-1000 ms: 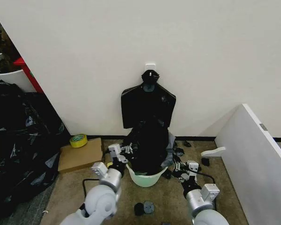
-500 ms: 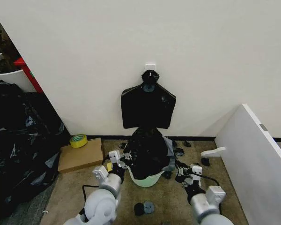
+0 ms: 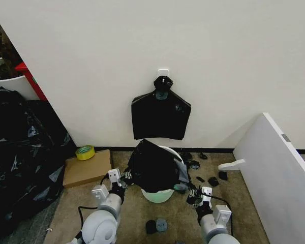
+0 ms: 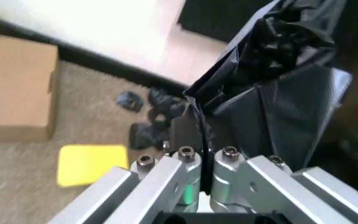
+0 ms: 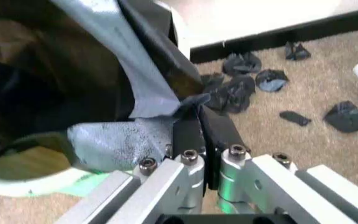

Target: Place the garbage bag over the trash bin.

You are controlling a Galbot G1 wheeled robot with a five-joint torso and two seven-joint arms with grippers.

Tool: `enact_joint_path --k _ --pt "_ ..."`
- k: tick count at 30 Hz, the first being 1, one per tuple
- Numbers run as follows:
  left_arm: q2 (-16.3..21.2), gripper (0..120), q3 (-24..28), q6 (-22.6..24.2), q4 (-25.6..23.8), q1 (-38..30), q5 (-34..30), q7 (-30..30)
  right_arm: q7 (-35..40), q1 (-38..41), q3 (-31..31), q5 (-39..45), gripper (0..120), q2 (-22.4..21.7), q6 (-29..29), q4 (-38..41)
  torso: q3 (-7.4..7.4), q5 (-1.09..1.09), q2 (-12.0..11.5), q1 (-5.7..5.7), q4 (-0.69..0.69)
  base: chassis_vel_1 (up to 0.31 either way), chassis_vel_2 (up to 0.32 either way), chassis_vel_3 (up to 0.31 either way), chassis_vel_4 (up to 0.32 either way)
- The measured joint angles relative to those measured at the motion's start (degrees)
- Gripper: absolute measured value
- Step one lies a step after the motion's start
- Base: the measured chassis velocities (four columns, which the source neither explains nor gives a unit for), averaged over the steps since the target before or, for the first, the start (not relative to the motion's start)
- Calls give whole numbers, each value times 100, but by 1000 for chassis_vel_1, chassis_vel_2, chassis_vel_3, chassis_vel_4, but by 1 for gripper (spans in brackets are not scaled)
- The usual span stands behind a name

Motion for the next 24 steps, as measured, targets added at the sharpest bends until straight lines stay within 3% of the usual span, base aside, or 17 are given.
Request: enact_joint_path --k 12,19,24 --pt "394 0 -30 405 -189 246 -47 -177 37 -497 -105 -310 0 -222 -422 187 -1 -1 0 0 -1 0 0 0 0" --pt "378 0 12 481 208 -55 30 -113 51 110 -201 -347 0 -110 -476 -387 0 1 0 0 1 0 0 0 0" --pt "86 0 158 521 700 -339 245 -63 77 610 -190 -317 0 72 -570 -850 0 0 0 0 -1 0 0 0 0"
